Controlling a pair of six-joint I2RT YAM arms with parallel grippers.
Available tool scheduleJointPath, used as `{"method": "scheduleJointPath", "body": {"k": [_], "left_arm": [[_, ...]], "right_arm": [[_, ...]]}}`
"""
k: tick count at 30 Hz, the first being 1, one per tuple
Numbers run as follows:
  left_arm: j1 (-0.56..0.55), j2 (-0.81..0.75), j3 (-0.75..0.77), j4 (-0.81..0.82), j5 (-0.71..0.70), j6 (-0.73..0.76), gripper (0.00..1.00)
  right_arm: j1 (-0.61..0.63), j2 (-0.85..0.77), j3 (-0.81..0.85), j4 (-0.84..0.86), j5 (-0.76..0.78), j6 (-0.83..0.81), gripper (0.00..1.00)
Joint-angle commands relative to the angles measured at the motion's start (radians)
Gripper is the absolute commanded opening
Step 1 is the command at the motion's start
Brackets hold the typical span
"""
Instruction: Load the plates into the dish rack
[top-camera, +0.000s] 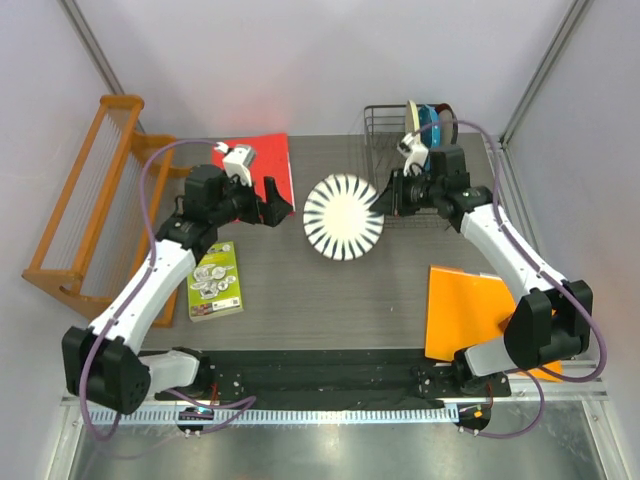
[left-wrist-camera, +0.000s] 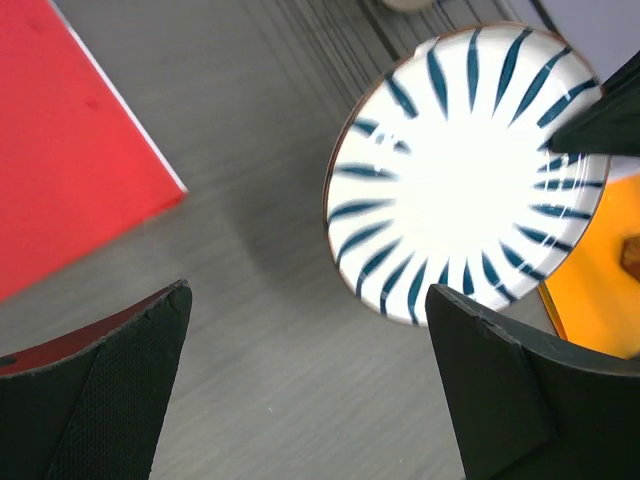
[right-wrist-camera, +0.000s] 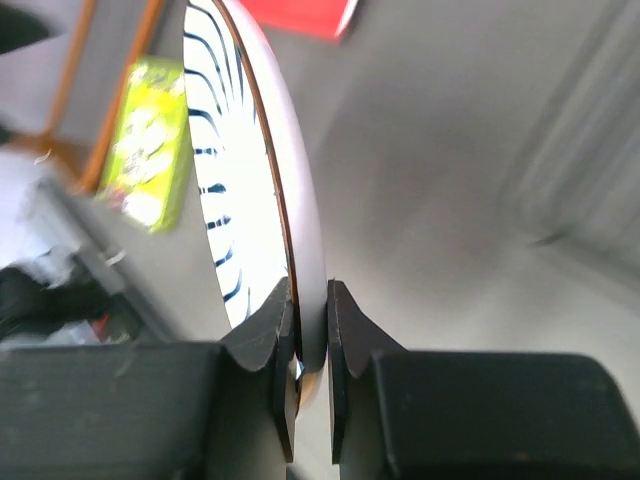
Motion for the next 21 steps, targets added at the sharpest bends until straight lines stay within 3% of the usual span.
{"method": "scheduleJointPath", "body": {"k": [1, 7, 15, 21], "left_arm": [[0.0, -0.044, 0.049, -0.1, -0.166, 0.085, 1.0], [-0.001, -0.056, -0.003, -0.062, -0.134, 0.038, 1.0], [-0.001, -0.115, -0.085, -0.021, -0.107, 0.004, 1.0], [-0.003, -0.125, -0.123, 0.019, -0.09, -0.001, 1.0]], "right_arm": [[-0.028, 0.001, 0.303, 0.026, 0.277, -0.151, 0.01], [-0.026, 0.099, 0.49, 0.197, 0.56, -0.161, 0.01], [0.051, 0.234, 0.594, 0.352, 1.084, -0.288, 0.01], [0.104, 0.352, 0.651, 0.501, 1.235, -0.411, 0.01]]}}
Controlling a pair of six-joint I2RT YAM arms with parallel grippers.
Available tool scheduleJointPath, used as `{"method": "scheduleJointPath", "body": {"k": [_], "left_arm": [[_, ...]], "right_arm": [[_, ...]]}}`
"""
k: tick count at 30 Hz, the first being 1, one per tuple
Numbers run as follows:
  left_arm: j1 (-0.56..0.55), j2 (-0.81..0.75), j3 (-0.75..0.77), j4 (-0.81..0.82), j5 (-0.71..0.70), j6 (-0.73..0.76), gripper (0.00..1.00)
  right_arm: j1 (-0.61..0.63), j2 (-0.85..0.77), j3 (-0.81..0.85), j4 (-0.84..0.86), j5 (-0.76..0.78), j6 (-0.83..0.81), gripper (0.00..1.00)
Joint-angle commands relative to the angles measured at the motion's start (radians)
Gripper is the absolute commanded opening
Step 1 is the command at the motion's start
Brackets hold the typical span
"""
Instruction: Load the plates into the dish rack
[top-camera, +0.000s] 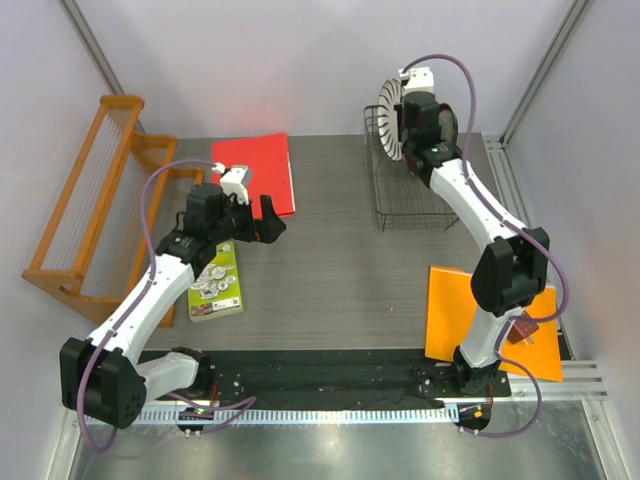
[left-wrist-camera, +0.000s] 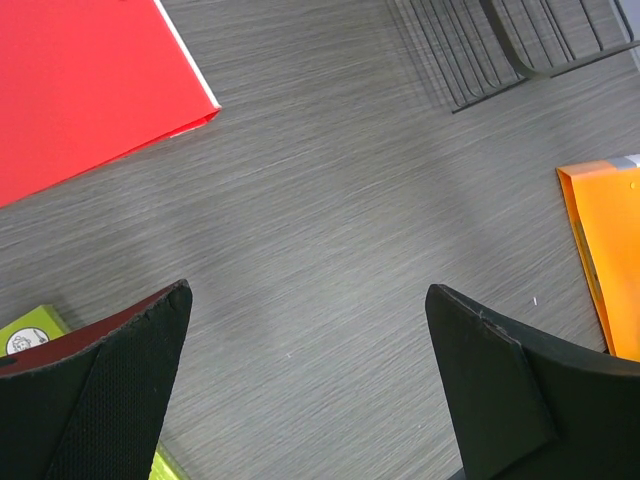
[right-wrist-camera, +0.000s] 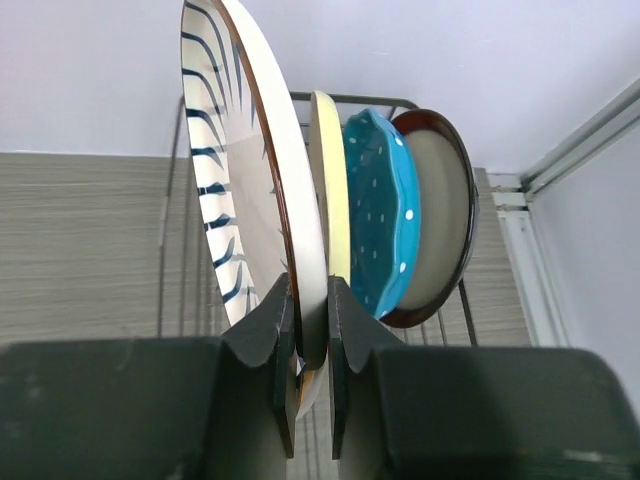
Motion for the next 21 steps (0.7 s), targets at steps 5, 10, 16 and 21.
{"method": "scheduleJointPath", "body": {"k": [5, 10, 16, 21], "left_arm": [[-0.003, -0.034, -0.049, 0.084, 0.038, -0.021, 0.99], [-0.003, -0.025, -0.059, 0.098, 0.034, -0.03, 1.0], [-0.003, -0.013, -0.065, 0.113, 0.032, -0.032, 0.99], [-0.003, -0.01, -0.072, 0.118, 0.029, -0.03, 0.99]], "right_arm": [[0.051, 0.107, 0.215, 0.305, 0.257, -0.137, 0.01], [0.057, 0.155, 0.243, 0.324, 0.303, -0.184, 0.01], [0.057, 0.179, 0.226, 0.331, 0.325, -0.221, 0.01], [0.057, 0.21, 0.22, 0.345, 0.347, -0.247, 0.01]]}}
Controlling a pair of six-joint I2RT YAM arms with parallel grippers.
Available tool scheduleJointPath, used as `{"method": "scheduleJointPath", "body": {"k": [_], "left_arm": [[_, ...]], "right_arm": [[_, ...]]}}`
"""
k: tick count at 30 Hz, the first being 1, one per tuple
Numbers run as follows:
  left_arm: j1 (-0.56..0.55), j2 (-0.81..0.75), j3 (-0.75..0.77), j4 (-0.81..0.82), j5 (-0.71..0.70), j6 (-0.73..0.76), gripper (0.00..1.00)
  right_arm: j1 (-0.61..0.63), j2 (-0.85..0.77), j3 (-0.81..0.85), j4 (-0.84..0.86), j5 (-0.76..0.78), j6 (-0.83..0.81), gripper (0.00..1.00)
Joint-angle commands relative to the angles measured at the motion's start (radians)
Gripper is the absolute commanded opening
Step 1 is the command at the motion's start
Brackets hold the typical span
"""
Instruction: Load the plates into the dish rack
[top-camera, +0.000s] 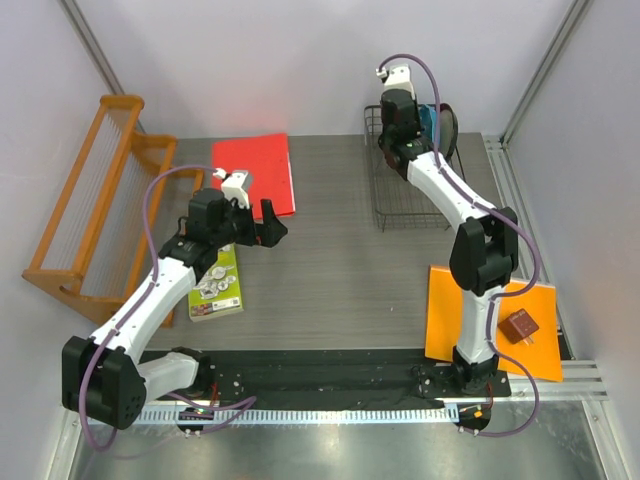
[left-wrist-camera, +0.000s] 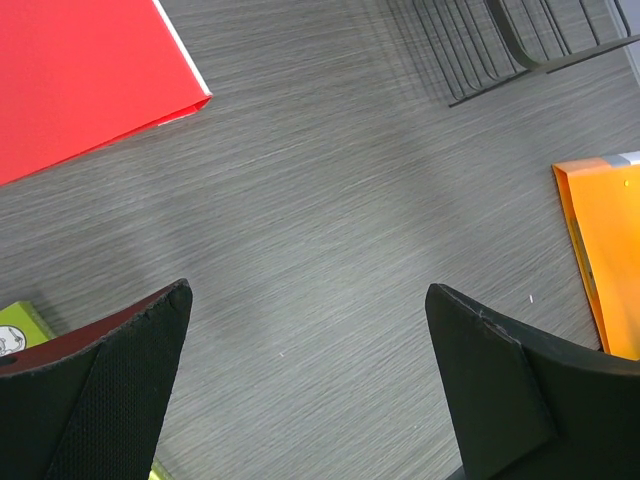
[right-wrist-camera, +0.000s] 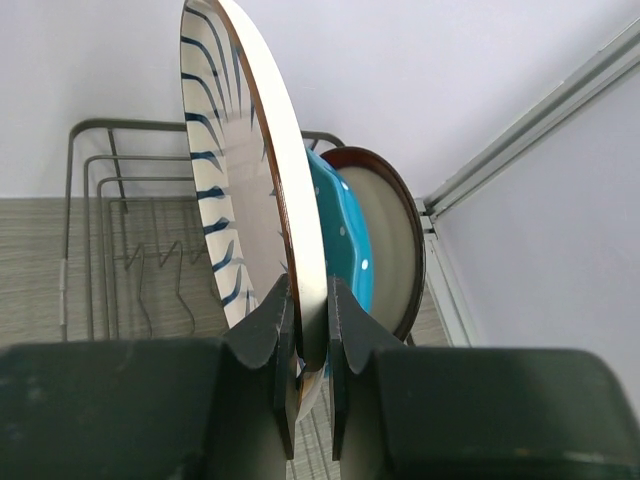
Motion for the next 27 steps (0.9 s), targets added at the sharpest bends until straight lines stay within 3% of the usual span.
{"method": "scheduleJointPath", "body": {"k": [1, 27], "left_arm": [[-0.003, -0.001, -0.013, 0.058, 0.013, -0.004, 0.99], [-0.003, 0.016, -0.036, 0.061, -0.008, 0.007, 0.99]], "right_arm": [[0.002, -0.008, 0.067, 0.197, 0.064, -0.04, 0.01], [-0.029, 0.107, 0.043, 0.165, 0.084, -0.031, 0.01]]}}
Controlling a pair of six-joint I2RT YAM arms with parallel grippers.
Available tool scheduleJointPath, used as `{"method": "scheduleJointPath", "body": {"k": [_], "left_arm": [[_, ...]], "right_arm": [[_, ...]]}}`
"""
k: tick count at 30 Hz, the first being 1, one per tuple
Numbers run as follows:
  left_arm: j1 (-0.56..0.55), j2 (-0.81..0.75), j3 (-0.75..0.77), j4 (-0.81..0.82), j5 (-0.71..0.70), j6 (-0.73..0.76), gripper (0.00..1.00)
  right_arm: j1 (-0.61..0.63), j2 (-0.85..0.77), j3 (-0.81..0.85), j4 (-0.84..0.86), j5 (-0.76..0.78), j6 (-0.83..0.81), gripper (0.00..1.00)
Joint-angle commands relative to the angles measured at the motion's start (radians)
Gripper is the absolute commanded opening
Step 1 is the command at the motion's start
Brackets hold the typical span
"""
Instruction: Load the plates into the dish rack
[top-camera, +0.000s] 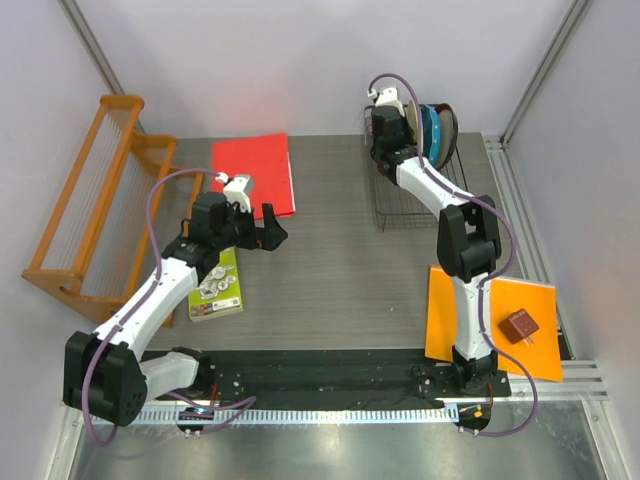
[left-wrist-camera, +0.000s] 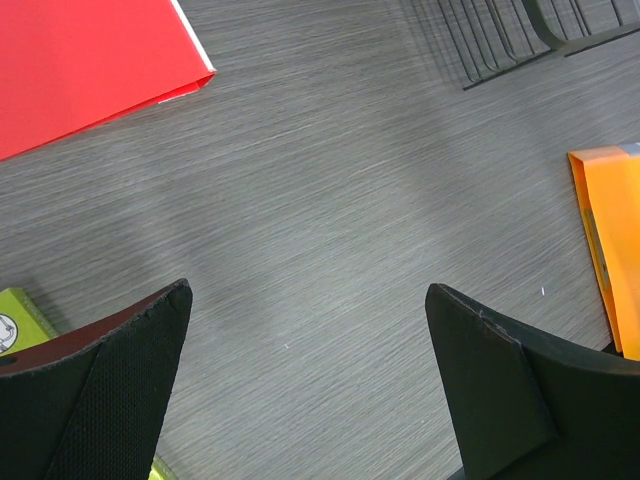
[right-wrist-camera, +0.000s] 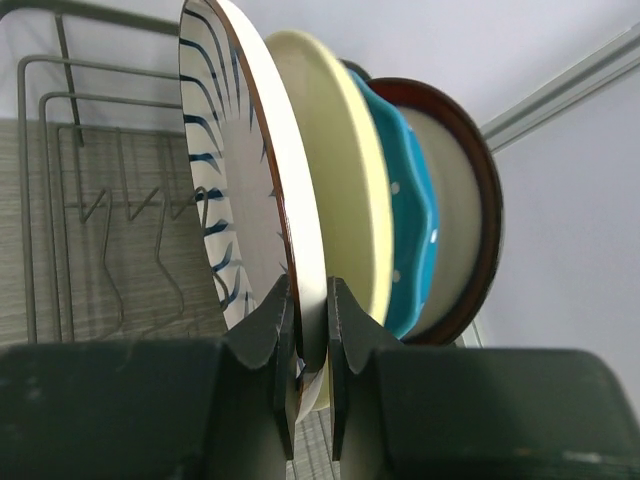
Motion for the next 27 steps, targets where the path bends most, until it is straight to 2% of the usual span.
{"method": "scheduleJointPath", "body": {"k": [1, 2, 3, 5, 6, 7, 9, 16, 19, 22, 27], "left_arm": [[-0.003, 0.004, -0.004, 0.044, -0.009, 0.006, 0.99], [-0.003, 0.003, -0.004, 0.043, -0.012, 0.006, 0.99], [-0.003, 0.004, -0.004, 0.041, -0.015, 0.005, 1.0], [-0.001, 0.007, -0.002, 0.032, -0.034, 0.005, 1.0], [-0.001, 0.009, -0.002, 0.027, -0.038, 0.003, 1.0], [-0.003, 0.011, -0.001, 0.024, -0.045, 0.003, 1.0], [-0.001, 0.012, -0.001, 0.023, -0.06, 0.002, 1.0], [-0.001, -0.011, 0.001, 0.007, -0.094, 0.018, 1.0], [-0.001, -0.028, 0.019, -0.016, -0.156, 0.041, 0.99], [-0.001, -0.035, 0.068, -0.057, -0.222, 0.106, 0.99], [-0.001, -0.061, 0.134, -0.105, -0.29, 0.232, 0.99]], "right_arm": [[-0.006, -0.046, 0.038, 0.114, 0.035, 0.021, 0.01], [-0.004, -0.043, 0.035, 0.105, 0.028, 0.025, 0.01], [-0.007, -0.043, 0.031, 0.102, 0.021, 0.024, 0.07], [-0.006, -0.048, 0.024, 0.087, 0.013, 0.031, 0.23], [-0.006, -0.051, 0.019, 0.082, 0.007, 0.031, 0.36], [-0.006, -0.062, 0.012, 0.082, 0.005, 0.03, 0.41], [-0.006, -0.075, -0.016, 0.084, 0.002, 0.03, 0.48], [0.003, -0.163, -0.096, 0.085, -0.013, 0.025, 0.52], [0.028, -0.242, -0.126, 0.073, -0.037, 0.027, 0.58], [0.066, -0.359, -0.188, 0.045, -0.094, 0.043, 0.7], [0.085, -0.557, -0.364, -0.117, -0.343, 0.134, 1.0]]}}
